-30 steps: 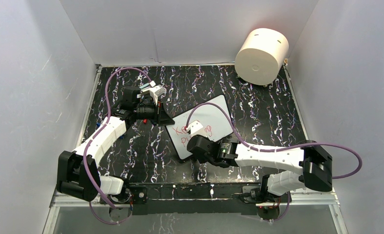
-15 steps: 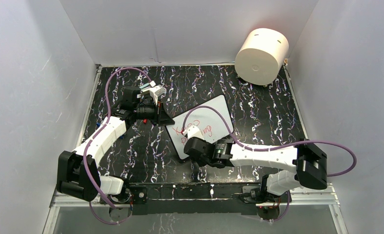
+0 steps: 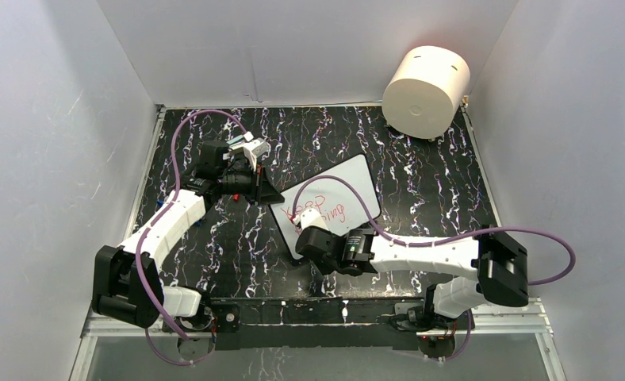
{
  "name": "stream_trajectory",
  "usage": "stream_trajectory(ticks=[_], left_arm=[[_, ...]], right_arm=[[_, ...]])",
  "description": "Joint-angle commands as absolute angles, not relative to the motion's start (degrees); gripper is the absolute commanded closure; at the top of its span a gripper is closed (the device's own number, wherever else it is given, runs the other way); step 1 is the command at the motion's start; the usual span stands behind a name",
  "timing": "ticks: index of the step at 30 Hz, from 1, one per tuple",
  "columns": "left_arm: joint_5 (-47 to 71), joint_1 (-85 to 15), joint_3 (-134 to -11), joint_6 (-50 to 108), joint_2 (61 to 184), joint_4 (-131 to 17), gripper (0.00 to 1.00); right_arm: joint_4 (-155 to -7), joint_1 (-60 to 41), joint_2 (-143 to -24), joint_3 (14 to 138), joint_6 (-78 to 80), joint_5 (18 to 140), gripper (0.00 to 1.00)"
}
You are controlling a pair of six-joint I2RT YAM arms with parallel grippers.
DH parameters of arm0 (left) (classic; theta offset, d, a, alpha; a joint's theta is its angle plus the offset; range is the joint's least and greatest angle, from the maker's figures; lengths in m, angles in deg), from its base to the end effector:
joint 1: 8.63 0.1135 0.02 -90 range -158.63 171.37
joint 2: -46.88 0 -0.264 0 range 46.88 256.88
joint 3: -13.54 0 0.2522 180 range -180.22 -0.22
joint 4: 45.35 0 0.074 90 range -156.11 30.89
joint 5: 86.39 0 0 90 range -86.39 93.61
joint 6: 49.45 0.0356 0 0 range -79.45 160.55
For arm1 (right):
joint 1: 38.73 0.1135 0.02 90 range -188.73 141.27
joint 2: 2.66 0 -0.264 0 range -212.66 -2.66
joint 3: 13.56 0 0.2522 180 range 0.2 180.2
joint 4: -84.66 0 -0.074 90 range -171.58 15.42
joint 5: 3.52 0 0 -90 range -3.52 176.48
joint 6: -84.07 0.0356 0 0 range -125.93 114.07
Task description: Write a sentence on the whiteboard
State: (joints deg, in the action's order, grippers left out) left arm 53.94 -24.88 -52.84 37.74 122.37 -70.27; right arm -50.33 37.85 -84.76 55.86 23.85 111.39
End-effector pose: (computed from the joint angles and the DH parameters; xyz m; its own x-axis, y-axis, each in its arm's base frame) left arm 0.2641 -0.1055 0.2750 -0.5754 0.1351 -0.8066 0.7638 0.4415 -0.4709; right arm 0.0811 0.2753 0.2298 -0.5825 -0.5002 -0.6407 -0.6229 0.7811 -0.0435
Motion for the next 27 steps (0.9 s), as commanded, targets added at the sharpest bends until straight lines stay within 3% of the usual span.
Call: stream_trajectory(ticks=[1,27], left_arm=[[46.7,-25.3,-51.7,38.8,123.5,-73.4,1.0],[46.7,-25.2,-51.8,38.8,124.0,-73.5,1.0]], right_arm=[[-54.4,38.0,-80.2,56.4,23.8,113.7,1.0],[-52.7,38.0,-82.0,56.5,24.0,116.2,1.0]])
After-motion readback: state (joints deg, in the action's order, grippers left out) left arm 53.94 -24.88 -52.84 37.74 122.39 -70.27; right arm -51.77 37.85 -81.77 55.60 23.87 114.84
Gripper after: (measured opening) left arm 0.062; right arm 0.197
